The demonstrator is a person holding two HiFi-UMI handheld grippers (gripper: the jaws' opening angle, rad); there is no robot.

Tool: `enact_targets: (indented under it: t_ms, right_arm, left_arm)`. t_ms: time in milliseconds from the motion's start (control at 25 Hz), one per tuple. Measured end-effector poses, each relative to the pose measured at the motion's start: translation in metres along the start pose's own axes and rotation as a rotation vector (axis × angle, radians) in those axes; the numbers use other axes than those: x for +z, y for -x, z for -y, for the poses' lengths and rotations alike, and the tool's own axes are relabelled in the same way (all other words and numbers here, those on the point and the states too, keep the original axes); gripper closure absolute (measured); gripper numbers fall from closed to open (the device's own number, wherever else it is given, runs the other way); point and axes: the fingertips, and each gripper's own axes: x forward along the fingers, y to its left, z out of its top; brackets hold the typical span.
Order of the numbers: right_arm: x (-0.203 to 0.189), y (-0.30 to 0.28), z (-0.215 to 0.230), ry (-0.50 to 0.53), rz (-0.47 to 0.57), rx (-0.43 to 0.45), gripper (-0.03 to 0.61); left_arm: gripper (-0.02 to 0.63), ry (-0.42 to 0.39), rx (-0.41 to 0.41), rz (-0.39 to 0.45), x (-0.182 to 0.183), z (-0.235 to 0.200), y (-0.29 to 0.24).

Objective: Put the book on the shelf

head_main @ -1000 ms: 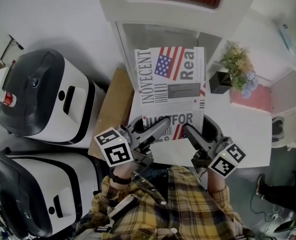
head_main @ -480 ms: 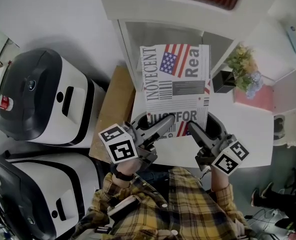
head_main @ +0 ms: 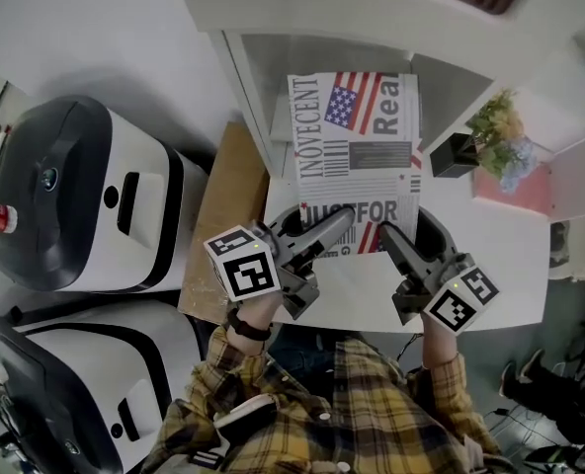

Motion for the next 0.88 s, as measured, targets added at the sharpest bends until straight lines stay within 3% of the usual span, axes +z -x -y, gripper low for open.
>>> enact_targets:
  t_ms: [240,480,640,880]
  right_arm:
    - [-0.004,0.000,-0.001,-0.004,-0.041,0.008,0.305]
    - [-0.002,-0.007,-0.003,0.034,0.107,0.143,0.305]
    - [-0.003,-0.005,0.000,0.062,0.156,0.144,0.305]
    - [-0.003,-0.005,0.001,0.072,0.176,0.135,0.305]
  left_arm:
    - [0.423,-0.039,0.073,-0.032,-0.003,0.004,0.003]
    - [0.423,-0.187,0.109,0.013,0.005,0.011,0.008]
    - [0.423,-0.207,0.091,0.020,0.004,0.009,0.006]
    - [0.423,-0.170,0.094,0.023,0.002,0.005,0.006]
